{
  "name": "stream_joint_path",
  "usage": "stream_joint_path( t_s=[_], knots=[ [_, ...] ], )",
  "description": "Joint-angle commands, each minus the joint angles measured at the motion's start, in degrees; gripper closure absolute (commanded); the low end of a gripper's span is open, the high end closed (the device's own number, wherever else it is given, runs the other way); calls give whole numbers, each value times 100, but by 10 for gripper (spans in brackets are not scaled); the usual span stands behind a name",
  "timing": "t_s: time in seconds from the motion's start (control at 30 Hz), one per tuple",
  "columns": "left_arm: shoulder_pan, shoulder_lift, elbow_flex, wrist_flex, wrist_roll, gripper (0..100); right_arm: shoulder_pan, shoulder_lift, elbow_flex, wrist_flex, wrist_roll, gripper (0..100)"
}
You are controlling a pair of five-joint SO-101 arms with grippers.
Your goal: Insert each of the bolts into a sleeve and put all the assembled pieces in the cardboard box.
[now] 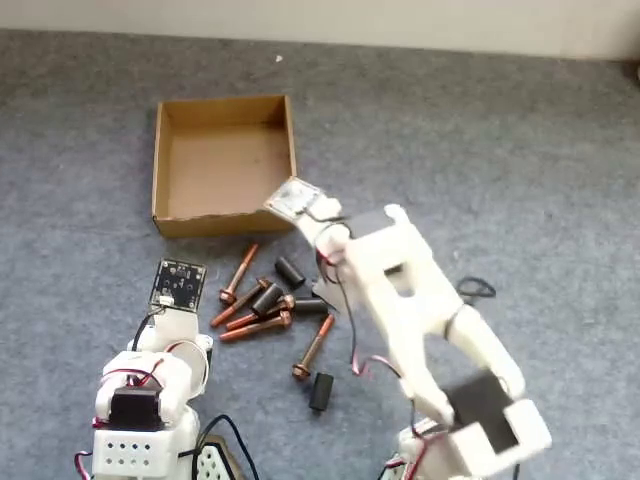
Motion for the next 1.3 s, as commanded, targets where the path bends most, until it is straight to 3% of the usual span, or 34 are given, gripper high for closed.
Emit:
stream_joint_path(
  t_s=[0.0,0.57,0.93,1.07,1.27],
  knots=[
    [-57,-22,110,18,-97,993,-286,470,-681,40,44,807],
    [-57,-22,110,18,-97,993,-171,1490,-848,-866,53,807],
    [-57,-22,110,18,-97,993,-84,1516,-822,-866,88,808],
    [-57,-22,110,18,-97,993,-84,1525,-822,-866,580,894],
    [-57,-22,110,18,-97,993,-101,1525,-804,-866,659,981]
  ],
)
